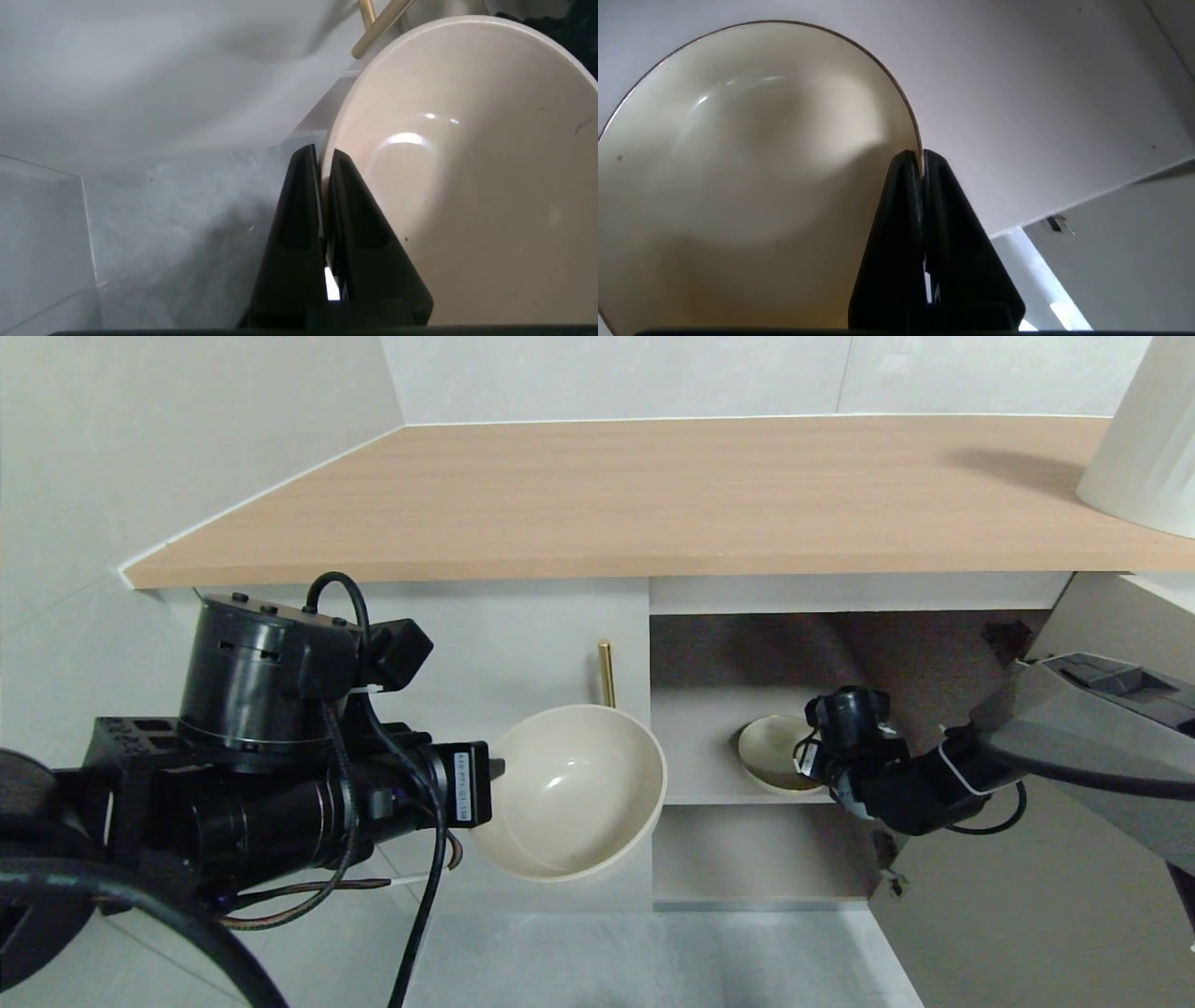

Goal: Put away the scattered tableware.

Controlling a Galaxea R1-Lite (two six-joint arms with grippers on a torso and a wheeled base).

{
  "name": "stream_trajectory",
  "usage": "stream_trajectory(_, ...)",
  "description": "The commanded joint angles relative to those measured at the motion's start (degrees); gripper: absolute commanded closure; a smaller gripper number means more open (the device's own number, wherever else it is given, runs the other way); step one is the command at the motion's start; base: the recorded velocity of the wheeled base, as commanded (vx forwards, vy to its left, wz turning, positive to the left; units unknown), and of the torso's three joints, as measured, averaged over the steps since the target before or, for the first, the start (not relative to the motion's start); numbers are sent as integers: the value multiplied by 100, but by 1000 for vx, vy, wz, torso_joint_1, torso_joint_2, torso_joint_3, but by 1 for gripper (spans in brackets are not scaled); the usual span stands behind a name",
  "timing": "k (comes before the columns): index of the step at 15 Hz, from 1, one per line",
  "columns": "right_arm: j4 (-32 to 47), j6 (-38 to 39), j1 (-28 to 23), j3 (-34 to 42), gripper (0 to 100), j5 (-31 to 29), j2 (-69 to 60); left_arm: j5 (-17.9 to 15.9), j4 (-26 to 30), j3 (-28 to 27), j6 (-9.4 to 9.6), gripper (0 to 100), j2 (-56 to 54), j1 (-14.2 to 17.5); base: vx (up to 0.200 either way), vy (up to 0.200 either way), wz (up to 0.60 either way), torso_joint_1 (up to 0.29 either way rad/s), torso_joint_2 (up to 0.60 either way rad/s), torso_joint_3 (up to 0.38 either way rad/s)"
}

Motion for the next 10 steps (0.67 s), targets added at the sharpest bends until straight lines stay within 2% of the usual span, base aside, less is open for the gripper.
stream_trajectory(1,-3,20,-4,-104,100,-11,50,3,-1,1,-3,100,30,-2,0,0,0,0,0,0)
stream_trajectory(5,-3,46,-56,-200,100,-38,138,3,-1,1,-3,100,30,-2,0,0,0,0,0,0)
stream_trajectory(6,-12,82,-65,-209,0,-38,138,3,-1,1,-3,100,30,-2,0,0,0,0,0,0)
stream_trajectory(10,-153,187,-74,-288,0,-47,121,3,-1,1,-3,100,30,-2,0,0,0,0,0,0)
